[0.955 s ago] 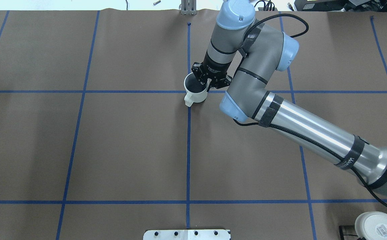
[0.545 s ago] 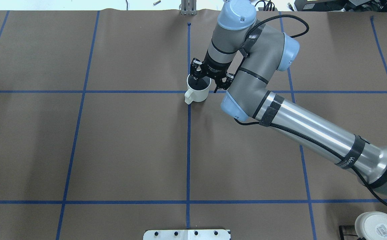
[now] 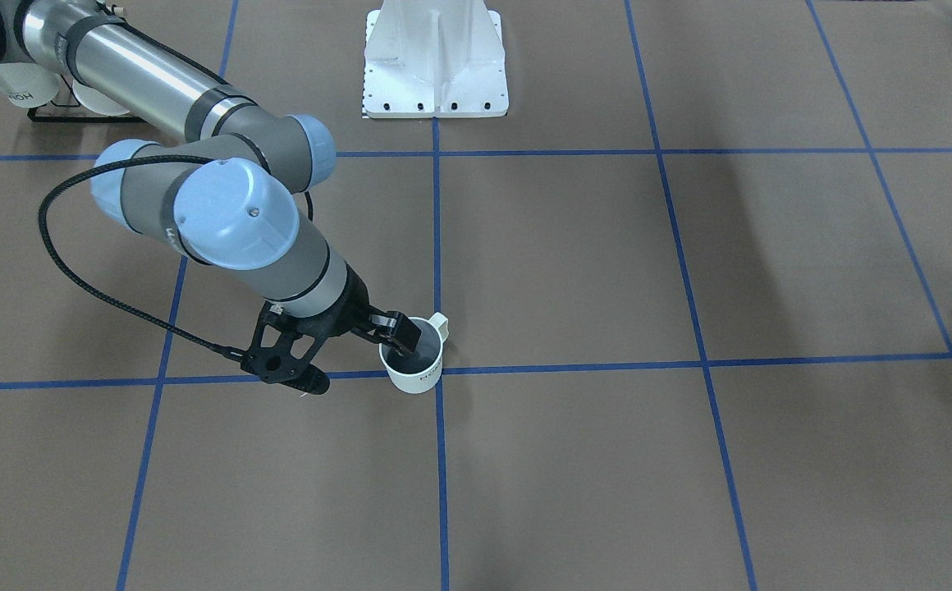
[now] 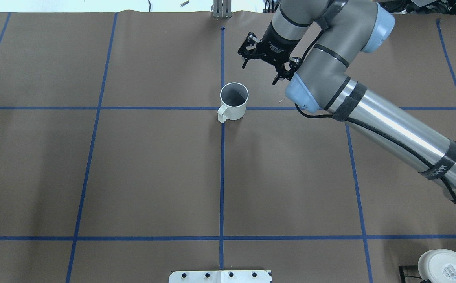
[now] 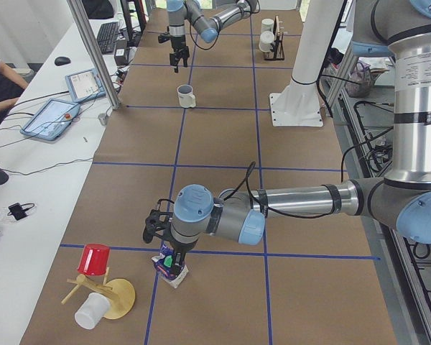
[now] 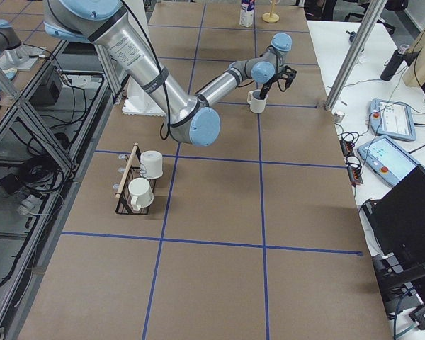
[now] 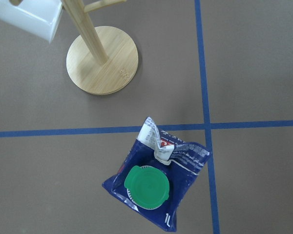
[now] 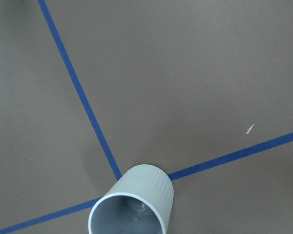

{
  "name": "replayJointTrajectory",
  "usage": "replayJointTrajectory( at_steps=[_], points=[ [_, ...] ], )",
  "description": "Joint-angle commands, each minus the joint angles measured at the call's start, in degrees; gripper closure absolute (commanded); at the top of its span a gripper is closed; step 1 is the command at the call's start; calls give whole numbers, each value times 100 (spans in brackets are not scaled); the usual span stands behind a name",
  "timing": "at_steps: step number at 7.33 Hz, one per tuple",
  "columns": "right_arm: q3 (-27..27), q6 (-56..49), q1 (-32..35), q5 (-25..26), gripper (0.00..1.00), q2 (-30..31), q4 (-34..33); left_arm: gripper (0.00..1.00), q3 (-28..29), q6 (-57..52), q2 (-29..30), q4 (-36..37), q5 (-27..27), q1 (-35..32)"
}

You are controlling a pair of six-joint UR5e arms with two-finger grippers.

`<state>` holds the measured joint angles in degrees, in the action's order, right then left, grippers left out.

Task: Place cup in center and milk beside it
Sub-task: 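Raise the right gripper and withdraw it away from the mug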

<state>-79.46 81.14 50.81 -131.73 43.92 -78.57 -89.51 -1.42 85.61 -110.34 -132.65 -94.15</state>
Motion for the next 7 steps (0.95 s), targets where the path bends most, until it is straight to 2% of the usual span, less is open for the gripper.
replayJointTrajectory(
  at_steps=[1, 2, 4, 7],
  points=[
    [-909, -631, 375, -89, 0, 885, -36, 3, 554, -1135, 446, 4, 20, 2],
    [-956, -774, 533, -133, 0, 994, -53, 3, 880, -1558, 718, 13, 20, 2],
    [-1018, -1263, 999, -370, 0, 1117, -271, 3, 971, -1659, 800, -5, 20, 2],
    [-1439, -3097, 1474, -327, 0, 1338, -1666, 3, 971, -1659, 809, -14, 19, 29]
  ],
)
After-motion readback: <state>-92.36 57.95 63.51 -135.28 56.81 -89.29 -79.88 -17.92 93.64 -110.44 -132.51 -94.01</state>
